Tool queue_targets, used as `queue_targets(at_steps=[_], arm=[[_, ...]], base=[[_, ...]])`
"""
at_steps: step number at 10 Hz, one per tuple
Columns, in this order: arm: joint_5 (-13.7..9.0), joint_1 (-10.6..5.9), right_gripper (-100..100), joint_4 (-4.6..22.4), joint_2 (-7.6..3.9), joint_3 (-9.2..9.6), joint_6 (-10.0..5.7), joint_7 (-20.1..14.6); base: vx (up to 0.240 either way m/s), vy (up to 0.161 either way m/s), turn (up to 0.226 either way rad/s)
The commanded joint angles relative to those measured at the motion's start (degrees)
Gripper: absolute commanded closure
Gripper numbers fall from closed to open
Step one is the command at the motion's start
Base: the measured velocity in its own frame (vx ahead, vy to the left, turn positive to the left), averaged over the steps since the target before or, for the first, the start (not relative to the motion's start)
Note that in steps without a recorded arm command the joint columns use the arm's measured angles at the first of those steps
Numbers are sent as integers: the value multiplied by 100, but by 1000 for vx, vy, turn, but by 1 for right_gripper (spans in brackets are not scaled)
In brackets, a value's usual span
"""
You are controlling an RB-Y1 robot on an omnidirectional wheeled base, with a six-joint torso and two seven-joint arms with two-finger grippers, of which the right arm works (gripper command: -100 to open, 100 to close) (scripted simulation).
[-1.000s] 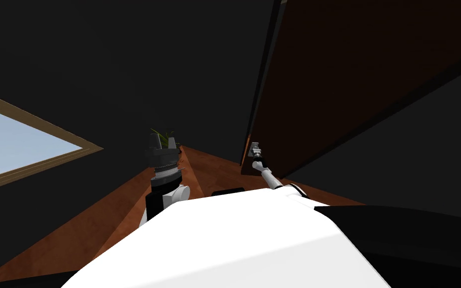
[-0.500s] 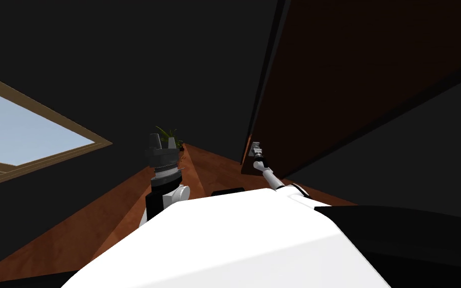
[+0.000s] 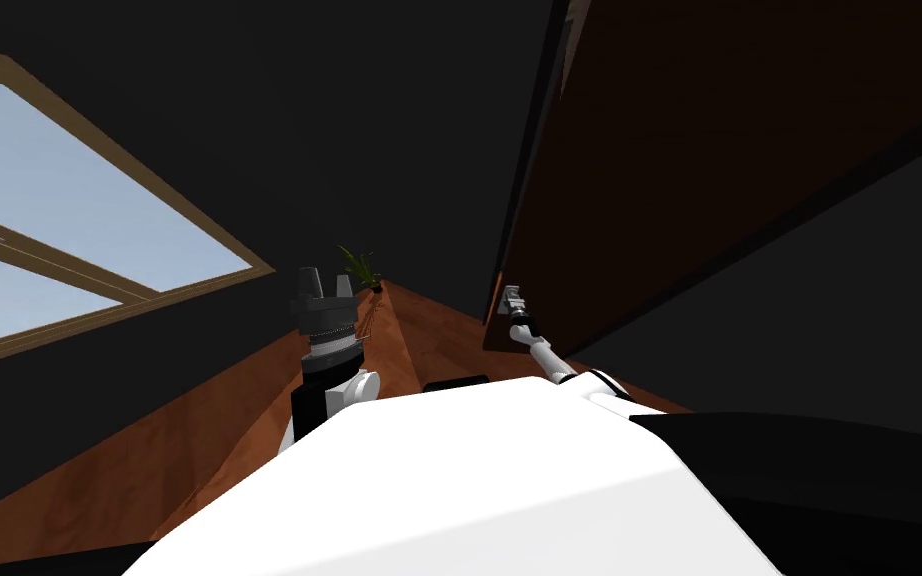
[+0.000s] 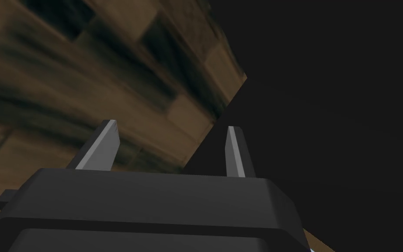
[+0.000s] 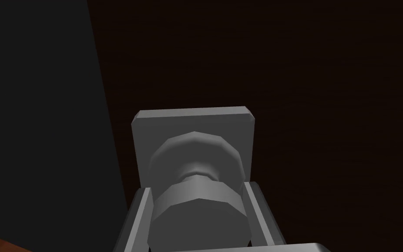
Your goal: Pull the door open
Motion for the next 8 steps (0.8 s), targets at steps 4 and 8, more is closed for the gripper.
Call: queue_targets(at_steps=[4, 8], arm=[[-55, 117, 100, -194, -299, 325, 11, -418], [-30, 190, 100, -305, -414, 522, -1, -550]], base=[[-217, -84, 164], [-157, -63, 94]])
